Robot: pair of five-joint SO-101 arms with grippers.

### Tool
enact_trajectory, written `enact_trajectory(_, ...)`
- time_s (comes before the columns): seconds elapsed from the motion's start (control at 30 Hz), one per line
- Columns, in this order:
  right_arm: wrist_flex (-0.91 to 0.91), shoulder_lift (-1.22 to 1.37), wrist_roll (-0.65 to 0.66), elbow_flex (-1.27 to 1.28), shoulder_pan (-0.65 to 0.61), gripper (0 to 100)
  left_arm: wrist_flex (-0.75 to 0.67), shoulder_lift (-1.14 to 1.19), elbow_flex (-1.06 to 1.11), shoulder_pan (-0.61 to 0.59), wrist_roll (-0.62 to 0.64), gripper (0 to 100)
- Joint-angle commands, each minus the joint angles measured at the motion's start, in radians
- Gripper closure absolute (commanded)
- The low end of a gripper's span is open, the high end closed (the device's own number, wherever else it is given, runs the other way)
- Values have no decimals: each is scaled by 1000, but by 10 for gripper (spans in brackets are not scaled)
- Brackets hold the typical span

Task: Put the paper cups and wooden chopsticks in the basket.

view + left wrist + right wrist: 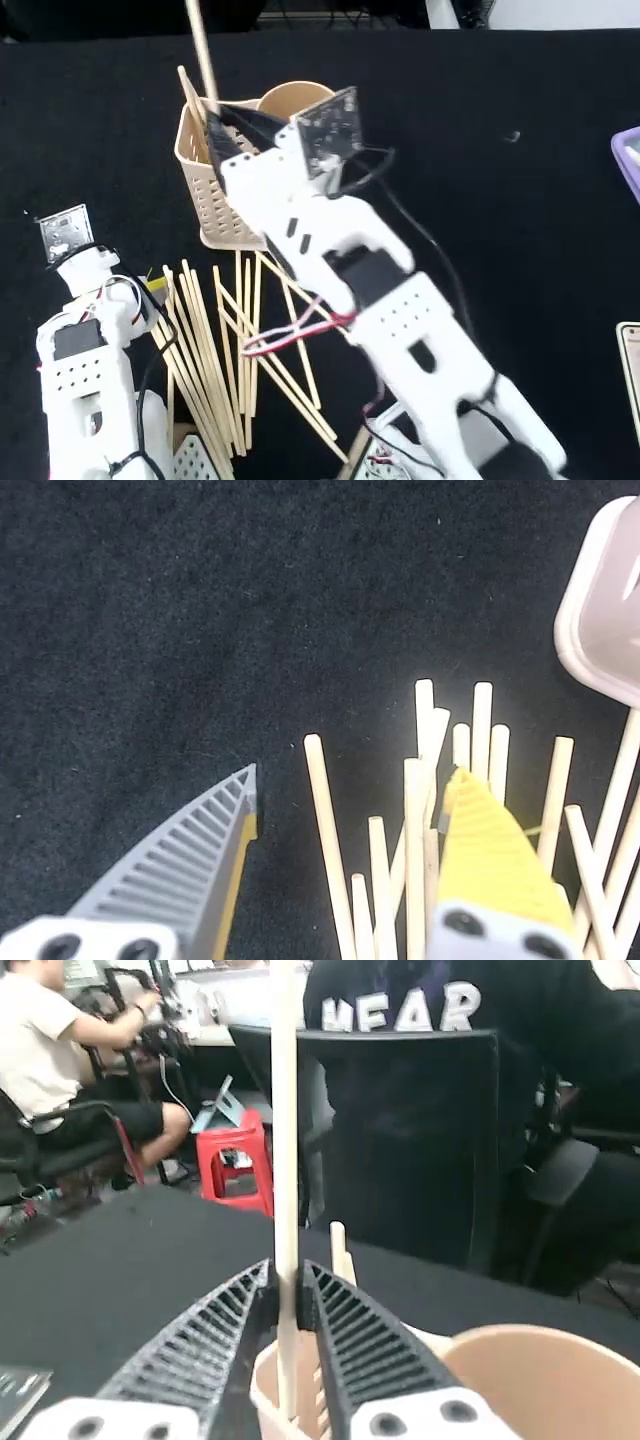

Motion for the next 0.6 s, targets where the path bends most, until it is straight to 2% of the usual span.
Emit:
enact_trajectory(0.0, -193, 116, -6, -10, -15, 988, -15, -14, -2, 8, -2, 708)
enact_trajectory(0.33, -376, 364, -6, -10, 38, 987, -15, -14, -2, 8, -2, 708)
enact_trajectory(0.57, -388, 429, -6, -4, 35, 987, -15, -14, -2, 8, -2, 708)
